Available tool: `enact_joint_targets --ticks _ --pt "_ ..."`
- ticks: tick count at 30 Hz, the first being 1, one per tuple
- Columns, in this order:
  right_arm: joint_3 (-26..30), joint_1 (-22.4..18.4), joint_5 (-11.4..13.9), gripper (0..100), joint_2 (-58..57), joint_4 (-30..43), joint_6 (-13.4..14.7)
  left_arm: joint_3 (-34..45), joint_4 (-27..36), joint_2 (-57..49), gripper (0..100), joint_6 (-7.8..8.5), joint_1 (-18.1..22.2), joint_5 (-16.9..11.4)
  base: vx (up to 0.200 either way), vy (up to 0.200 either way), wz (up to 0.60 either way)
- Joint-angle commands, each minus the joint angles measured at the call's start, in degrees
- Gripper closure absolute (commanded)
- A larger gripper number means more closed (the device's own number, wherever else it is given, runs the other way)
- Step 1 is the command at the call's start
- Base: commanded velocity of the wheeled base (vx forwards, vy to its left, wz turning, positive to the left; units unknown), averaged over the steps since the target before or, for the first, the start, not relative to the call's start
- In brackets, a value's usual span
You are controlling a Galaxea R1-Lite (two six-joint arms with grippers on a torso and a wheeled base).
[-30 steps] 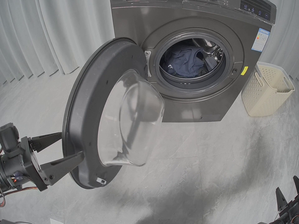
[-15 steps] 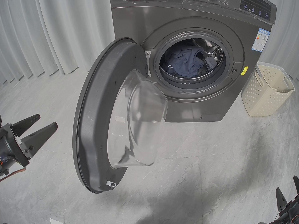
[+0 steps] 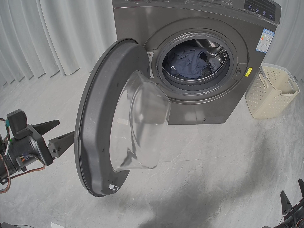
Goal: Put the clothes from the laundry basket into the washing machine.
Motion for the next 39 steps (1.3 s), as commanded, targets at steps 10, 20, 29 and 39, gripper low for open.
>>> enact_joint_targets --ticks 10,20,29,39 --pt "1.01 -0.09 0.46 0 -0.14 -0.04 -0.39 -3.11 -5.86 10.44 0 -0.44 -8.64 0.45 0.000 0.000 0.00" --pt "1.01 0.00 0.28 0 -0.14 -0.04 -0.39 -9.70 -9.46 18.09 0 -0.53 -13.03 2.03 0.000 0.000 0.00" --pt "1.01 0.00 0.28 0 -0.14 -0.04 -0.30 -15.15 -9.46 23.19 0 -0.44 -16.28 3.61 0.000 0.000 0.00" --pt "1.01 0.00 0.28 0 -0.14 -0.04 -0.39 -25.61 -9.55 32.15 0 -0.53 -18.92 3.70 0.000 0.000 0.00"
